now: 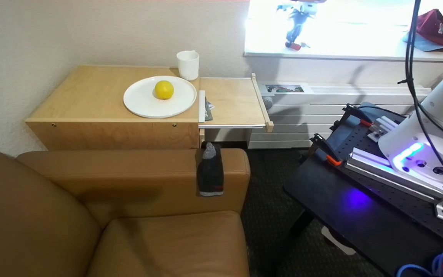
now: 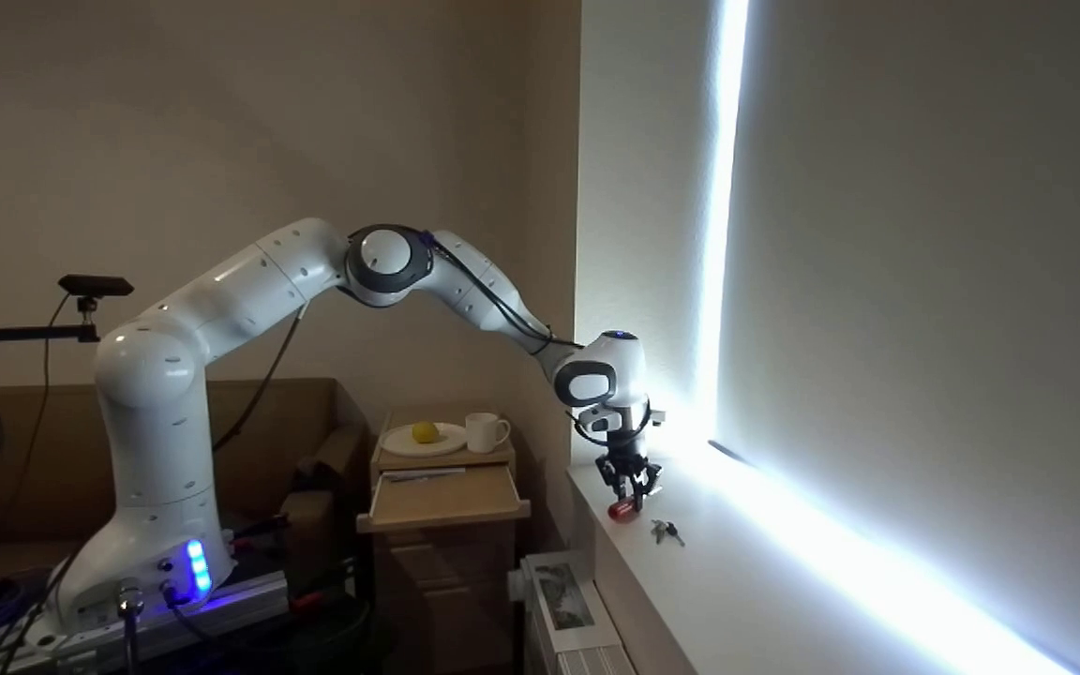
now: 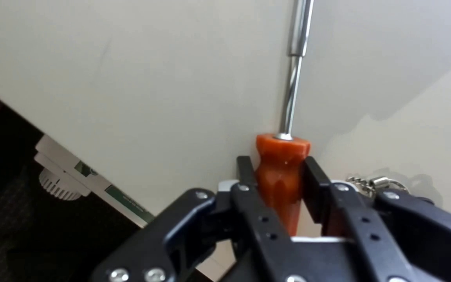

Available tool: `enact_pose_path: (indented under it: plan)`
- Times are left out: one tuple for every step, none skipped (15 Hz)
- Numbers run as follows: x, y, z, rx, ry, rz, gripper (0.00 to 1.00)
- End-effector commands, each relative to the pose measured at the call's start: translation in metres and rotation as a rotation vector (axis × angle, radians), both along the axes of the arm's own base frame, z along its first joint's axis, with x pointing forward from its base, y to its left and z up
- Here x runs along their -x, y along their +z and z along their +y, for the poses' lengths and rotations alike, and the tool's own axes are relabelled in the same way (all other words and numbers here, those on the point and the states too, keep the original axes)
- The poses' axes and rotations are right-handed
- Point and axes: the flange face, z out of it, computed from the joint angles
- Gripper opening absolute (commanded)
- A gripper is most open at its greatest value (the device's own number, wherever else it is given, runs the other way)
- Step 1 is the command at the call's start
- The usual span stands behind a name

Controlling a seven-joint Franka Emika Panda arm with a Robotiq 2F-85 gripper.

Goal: Put the screwdriver on the windowsill

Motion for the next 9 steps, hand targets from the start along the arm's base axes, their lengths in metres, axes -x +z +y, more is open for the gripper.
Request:
enact_pose_path:
  plan:
    - [-0.008, -0.002, -0.012, -0.006, -0.06, -0.04, 0.08]
    - [-0.01, -0.004, -0.011, -0.002, -0.067, -0.042, 0.08]
    - [-0.01, -0.005, -0.009, 0.002, -0.063, -0.023, 0.37]
    - [-0.01, -0.007, -0.007, 0.006, -0.055, -0.014, 0.6]
    - [-0.011, -0.009, -0.005, 0.004, -0.054, -0.017, 0.62]
    - [-0.011, -0.01, -0.005, 0.004, -0.054, -0.015, 0.64]
    - [-0.01, -0.007, -0.006, 0.004, -0.055, -0.019, 0.69]
    - [-0.01, -0.003, -0.007, 0.003, -0.056, -0.024, 0.77]
    - [-0.008, 0.003, -0.012, 0.01, -0.062, -0.034, 0.83]
